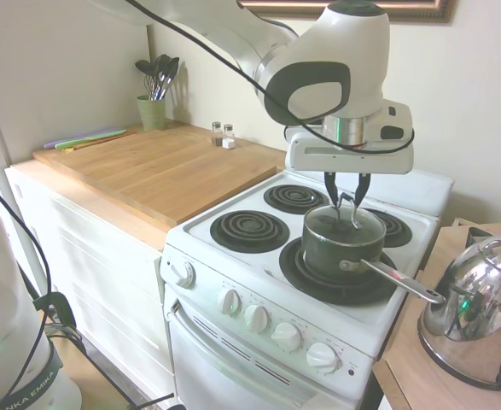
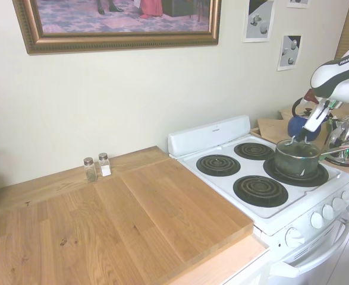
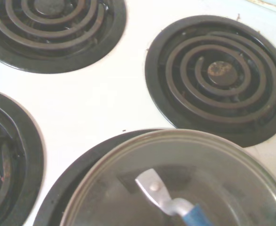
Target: Uncover the lid of the pot
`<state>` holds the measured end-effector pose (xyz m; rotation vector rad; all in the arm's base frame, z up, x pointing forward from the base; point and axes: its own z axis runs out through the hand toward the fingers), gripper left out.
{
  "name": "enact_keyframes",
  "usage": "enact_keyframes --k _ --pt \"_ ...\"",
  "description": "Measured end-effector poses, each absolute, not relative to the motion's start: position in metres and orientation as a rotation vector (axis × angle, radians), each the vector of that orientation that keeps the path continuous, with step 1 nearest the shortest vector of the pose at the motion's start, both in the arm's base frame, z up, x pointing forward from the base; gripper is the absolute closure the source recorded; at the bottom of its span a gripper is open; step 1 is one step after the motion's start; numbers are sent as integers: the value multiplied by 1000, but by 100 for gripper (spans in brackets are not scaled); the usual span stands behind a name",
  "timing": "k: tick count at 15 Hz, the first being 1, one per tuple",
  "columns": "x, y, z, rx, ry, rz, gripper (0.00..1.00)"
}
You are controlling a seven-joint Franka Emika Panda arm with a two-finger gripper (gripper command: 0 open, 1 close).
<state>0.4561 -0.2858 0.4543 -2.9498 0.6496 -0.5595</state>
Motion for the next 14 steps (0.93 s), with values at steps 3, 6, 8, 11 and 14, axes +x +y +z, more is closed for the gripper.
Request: enact_keyframes --k 3,6,8,11,14 --pt "456 -287 455 -2951 648 -563 100" --pt "453 -291 455 -2944 637 -566 100" --pt "451 -294 455 -2934 635 -562 100" --pt "446 -300 457 -2934 649 -556 100" --pt "430 -304 480 -2958 676 -546 100"
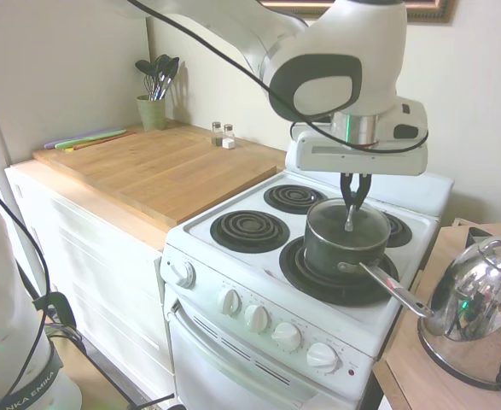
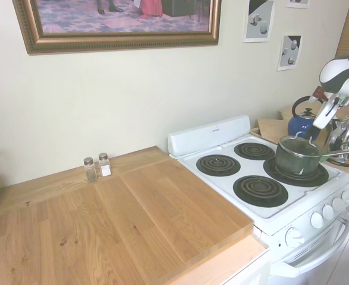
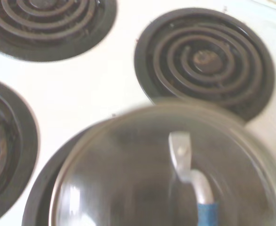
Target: Uncover the lid of the pot
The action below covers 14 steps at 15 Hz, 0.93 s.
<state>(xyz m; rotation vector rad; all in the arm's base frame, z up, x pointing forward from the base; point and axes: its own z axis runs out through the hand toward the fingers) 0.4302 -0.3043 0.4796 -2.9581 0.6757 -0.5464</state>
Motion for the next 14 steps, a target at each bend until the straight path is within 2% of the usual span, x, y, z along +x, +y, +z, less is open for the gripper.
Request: enact_keyframes --k 3,6,11,14 --pt "420 -277 523 -3004 729 -532 100" --pt "439 -201 550 -3081 741 -547 100" --pt "499 2 512 -3179 817 -457 100" --pt "536 79 509 -3213 912 -391 100"
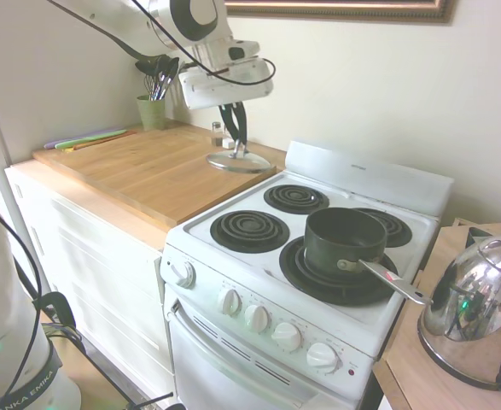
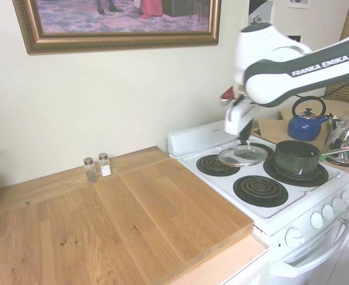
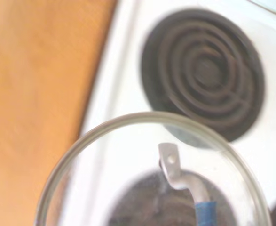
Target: Uncover the lid of the pot
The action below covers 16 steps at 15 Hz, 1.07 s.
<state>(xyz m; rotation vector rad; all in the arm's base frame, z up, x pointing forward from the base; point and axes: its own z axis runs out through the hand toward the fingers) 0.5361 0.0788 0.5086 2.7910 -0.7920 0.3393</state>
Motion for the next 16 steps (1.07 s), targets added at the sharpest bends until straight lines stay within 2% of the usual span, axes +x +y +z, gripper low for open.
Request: enact_keyframes --k 5,10,16 --pt "602 141 471 2732 -834 191 100" --pt "648 203 420 2636 -813 110 100" --pt "690 207 393 2618 -806 12 100"
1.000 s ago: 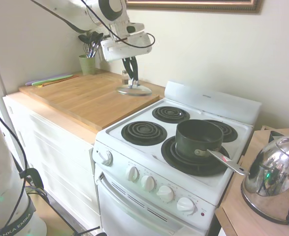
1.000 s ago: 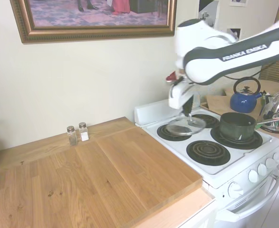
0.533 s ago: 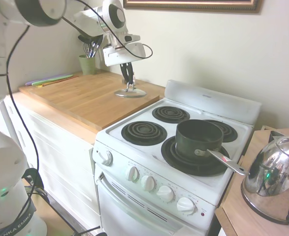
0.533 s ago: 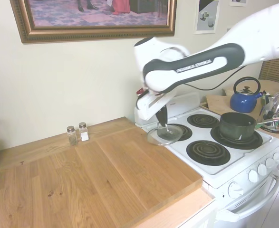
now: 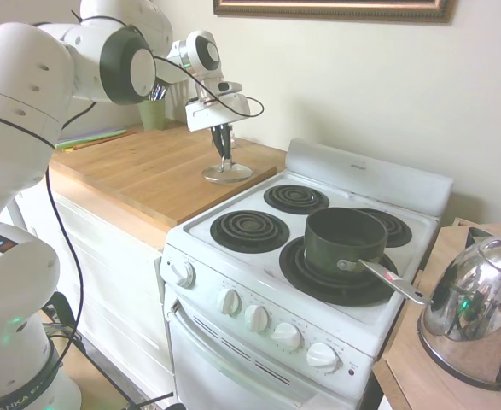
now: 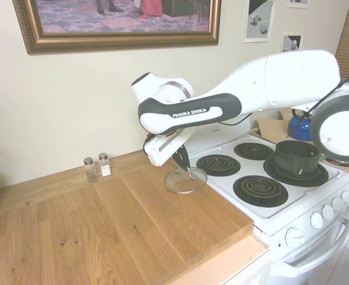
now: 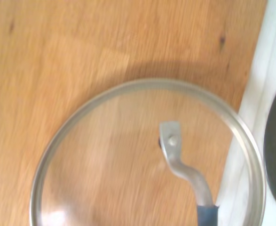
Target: Uncover the lid of the pot
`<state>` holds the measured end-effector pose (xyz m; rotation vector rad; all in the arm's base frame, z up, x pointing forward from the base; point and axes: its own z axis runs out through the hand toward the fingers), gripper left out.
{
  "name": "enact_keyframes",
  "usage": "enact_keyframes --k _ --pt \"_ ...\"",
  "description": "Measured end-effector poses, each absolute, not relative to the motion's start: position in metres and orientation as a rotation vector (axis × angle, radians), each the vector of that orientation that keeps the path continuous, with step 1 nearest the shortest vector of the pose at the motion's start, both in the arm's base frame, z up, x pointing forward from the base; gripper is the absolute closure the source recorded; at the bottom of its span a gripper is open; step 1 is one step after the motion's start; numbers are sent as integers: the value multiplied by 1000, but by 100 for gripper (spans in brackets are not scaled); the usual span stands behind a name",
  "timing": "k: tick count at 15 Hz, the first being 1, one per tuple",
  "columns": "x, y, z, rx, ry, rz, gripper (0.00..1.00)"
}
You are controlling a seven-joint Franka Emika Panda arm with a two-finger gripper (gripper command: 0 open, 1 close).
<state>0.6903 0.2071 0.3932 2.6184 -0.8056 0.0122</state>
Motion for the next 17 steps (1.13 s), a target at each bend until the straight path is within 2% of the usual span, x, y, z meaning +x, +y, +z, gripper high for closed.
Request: enact_keyframes --k 1,2,13,17 --pt "695 207 390 2646 -794 -19 100" --pt "698 206 390 2663 -780 -40 0" --pt "712 188 413 2750 -773 -69 0" --pt "707 186 448 2792 -757 -8 0"
